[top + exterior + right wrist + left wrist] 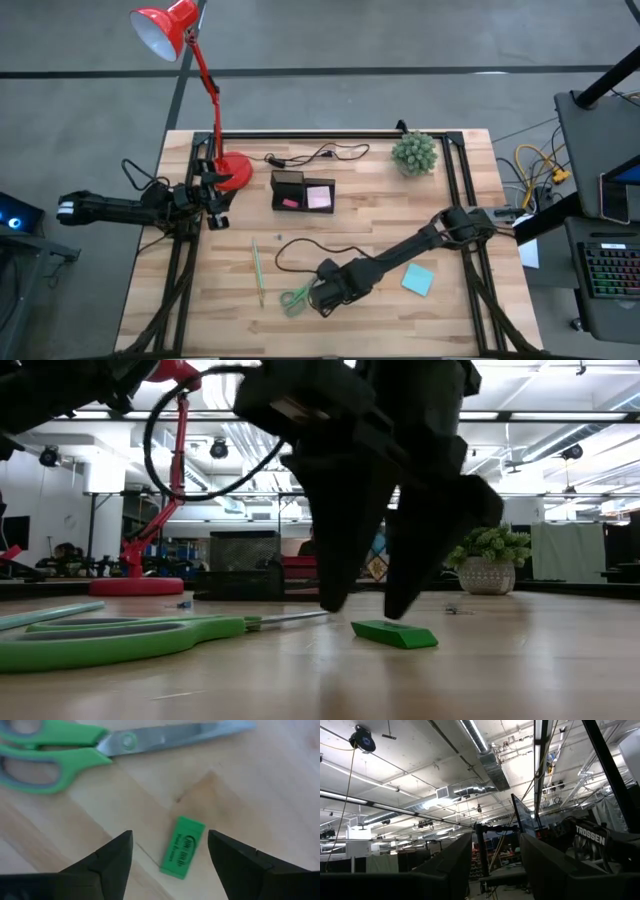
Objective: Pick and place office supplies into organizer
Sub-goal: Put the green eraser into the black mesh desk organizer, then put the right blue clip binder into the black mesh desk organizer
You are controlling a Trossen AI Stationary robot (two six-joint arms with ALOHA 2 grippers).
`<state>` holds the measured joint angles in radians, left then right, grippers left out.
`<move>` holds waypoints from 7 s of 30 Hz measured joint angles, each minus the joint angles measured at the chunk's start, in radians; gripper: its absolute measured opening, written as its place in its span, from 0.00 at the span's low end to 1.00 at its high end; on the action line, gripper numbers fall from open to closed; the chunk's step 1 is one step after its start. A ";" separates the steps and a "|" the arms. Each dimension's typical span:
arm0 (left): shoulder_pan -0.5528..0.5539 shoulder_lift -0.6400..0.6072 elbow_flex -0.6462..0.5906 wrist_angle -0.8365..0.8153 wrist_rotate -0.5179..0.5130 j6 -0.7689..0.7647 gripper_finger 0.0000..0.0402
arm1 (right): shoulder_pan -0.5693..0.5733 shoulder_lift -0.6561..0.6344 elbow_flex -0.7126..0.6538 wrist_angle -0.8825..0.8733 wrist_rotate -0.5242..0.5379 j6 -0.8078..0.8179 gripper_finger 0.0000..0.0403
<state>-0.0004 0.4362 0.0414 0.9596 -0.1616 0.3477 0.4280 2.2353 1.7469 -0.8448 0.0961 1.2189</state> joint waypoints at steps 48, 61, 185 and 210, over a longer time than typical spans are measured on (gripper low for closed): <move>0.000 0.000 0.000 0.000 0.000 0.000 0.39 | 0.004 -0.001 -0.066 0.016 -0.209 -0.175 0.38; 0.000 0.000 0.000 0.000 0.000 0.000 0.39 | 0.006 -0.001 -0.066 0.020 -0.208 -0.146 0.36; 0.000 0.000 0.000 0.000 0.000 0.000 0.39 | -0.527 -0.008 0.066 0.398 0.009 -1.379 0.16; 0.000 0.000 0.000 0.000 0.000 0.000 0.39 | -0.543 -0.008 0.025 0.393 0.010 -1.369 0.16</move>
<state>-0.0002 0.4359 0.0414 0.9596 -0.1616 0.3481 -0.1148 2.2272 1.7720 -0.4513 0.1059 -0.1503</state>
